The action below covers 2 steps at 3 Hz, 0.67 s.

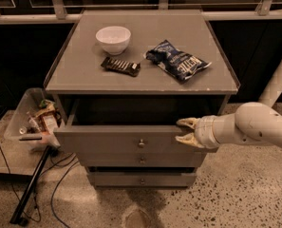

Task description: Open top drawer

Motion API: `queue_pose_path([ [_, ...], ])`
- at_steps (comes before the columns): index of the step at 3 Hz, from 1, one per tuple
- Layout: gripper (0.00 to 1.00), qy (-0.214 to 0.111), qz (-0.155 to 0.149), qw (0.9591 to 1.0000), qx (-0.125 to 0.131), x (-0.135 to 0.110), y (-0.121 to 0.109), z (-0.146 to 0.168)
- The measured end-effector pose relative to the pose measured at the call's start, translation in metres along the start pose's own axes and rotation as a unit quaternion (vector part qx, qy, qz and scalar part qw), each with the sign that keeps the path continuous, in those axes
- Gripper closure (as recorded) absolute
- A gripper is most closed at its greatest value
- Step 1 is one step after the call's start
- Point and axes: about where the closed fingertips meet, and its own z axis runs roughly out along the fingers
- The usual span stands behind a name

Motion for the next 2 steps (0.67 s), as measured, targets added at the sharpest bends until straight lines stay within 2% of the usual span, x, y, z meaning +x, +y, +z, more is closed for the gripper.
queue_pose_path([
  [2,0.35,0.0,0.0,1.0,0.0,0.0,0.0,0.0001],
])
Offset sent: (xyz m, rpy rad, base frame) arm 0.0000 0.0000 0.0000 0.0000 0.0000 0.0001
